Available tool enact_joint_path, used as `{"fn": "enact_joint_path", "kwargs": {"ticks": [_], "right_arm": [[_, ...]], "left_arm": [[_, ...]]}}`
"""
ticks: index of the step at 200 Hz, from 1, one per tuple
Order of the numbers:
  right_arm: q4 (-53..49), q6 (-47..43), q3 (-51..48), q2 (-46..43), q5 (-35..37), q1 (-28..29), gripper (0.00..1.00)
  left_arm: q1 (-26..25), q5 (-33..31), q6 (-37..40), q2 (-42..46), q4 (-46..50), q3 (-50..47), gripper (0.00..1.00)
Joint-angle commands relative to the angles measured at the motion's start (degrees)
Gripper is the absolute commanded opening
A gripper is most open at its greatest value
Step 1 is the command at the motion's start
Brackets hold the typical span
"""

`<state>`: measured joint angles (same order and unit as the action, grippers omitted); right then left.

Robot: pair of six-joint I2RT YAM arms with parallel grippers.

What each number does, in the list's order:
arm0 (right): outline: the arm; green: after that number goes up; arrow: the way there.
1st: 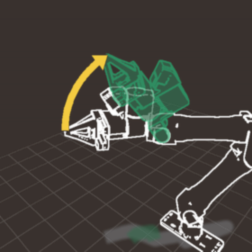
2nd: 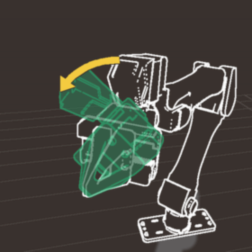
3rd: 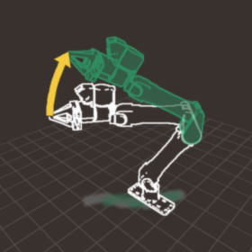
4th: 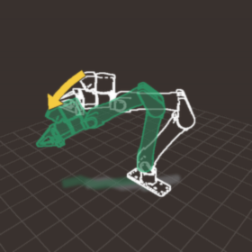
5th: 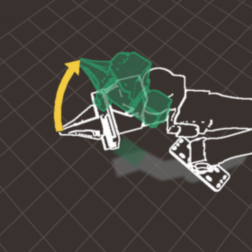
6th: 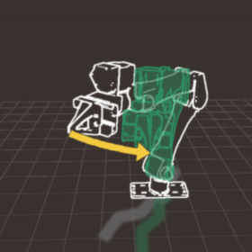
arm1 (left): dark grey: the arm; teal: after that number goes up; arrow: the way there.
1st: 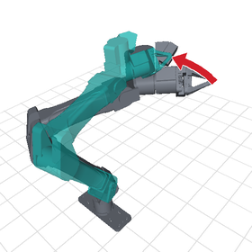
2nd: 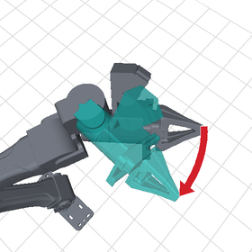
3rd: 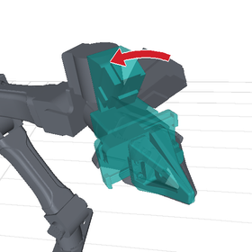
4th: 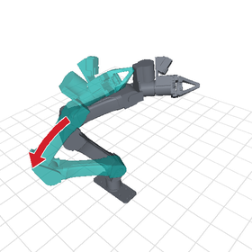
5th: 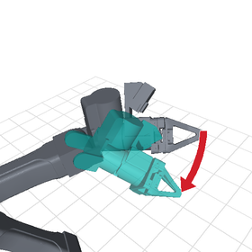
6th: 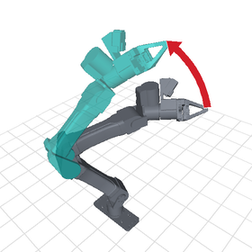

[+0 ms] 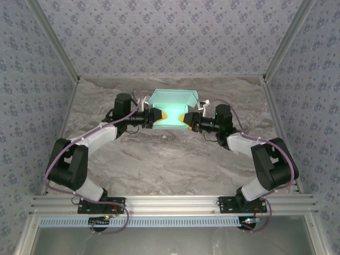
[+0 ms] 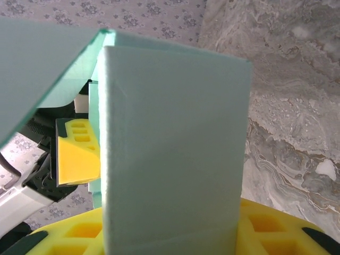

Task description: Fold the paper box

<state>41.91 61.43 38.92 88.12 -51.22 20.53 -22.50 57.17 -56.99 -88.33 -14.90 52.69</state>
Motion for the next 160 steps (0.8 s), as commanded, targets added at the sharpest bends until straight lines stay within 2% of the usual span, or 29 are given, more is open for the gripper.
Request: {"fn": "enact_joint_path", "kwargs": {"ticks": [1, 18, 44, 98, 132, 160], "right_arm": [[-0.77, -1.4, 0.86, -1.23, -0.25, 1.37, 0.43], [4.32, 1.66, -0.68, -2.17, -0.18, 0.26, 0.57], [11.34, 7.56, -3.78, -4.06, 0.9, -2.83, 0.65], [19.0, 13.37, -6.35, -4.31, 3.28, -8.1, 0.66], [19.72, 13.41, -5.14, -2.77, 3.31, -7.3, 0.63], [22.57, 14.27, -6.63, -1.48, 3.96, -6.58, 0.64]], "left_arm": [[-1.22, 1.31, 1.42, -0.21, -0.59, 2.28, 0.4], [-1.14, 1.33, 1.57, -0.26, -0.5, 2.16, 0.4], [-0.94, 1.73, 1.73, -0.47, -0.47, 2.11, 0.4], [-0.96, 2.48, 0.99, -0.61, -0.77, 2.25, 0.41], [-1.05, 3.26, -0.91, -0.53, -2.86, 1.89, 0.41], [-1.03, 3.43, -5.77, -0.79, -8.74, 1.02, 0.41]]}}
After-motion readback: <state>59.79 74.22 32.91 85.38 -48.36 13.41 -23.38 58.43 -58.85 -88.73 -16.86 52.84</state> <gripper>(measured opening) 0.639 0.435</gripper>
